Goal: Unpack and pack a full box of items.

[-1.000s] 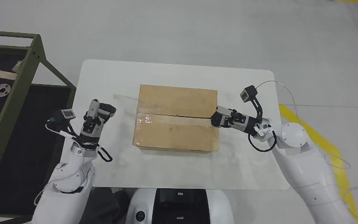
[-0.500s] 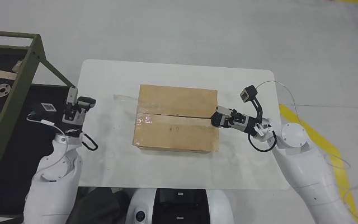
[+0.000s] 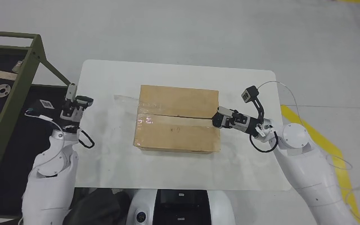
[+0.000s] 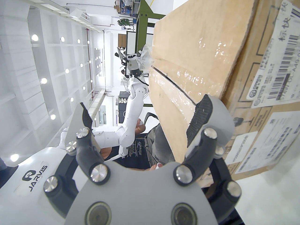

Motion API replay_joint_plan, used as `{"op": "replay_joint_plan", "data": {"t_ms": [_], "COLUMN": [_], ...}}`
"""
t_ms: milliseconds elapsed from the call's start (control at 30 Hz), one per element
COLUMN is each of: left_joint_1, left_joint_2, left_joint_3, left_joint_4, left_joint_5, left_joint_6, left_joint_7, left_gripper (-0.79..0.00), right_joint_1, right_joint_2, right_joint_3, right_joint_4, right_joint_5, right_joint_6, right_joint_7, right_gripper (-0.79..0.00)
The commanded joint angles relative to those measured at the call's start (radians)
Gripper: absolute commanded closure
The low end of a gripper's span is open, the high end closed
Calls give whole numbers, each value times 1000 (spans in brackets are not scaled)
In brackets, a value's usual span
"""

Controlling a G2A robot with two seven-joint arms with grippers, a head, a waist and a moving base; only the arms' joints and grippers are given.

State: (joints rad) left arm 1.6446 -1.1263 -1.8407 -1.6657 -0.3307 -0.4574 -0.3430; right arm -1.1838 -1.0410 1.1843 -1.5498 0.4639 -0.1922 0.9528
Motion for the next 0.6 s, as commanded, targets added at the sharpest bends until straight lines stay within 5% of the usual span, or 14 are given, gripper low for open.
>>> {"op": "replay_joint_plan", "data": {"t_ms": [0, 567], "left_joint_1": [12, 239], "left_joint_2": [2, 22], "left_joint_3": [-11, -134], "left_joint_4": [-16, -183], "left_joint_5": [-40, -326], "left_joint_6": [18, 119], "left_joint_7": [-53, -616], "left_gripper": [-785, -785], "right_joint_1": [0, 0], "right_joint_2": [0, 0], "right_joint_3": [0, 0], "right_joint_4": [0, 0], "right_joint_5": [0, 0], "right_joint_6": [0, 0], "right_joint_7": [0, 0], "right_gripper": [-785, -785]}}
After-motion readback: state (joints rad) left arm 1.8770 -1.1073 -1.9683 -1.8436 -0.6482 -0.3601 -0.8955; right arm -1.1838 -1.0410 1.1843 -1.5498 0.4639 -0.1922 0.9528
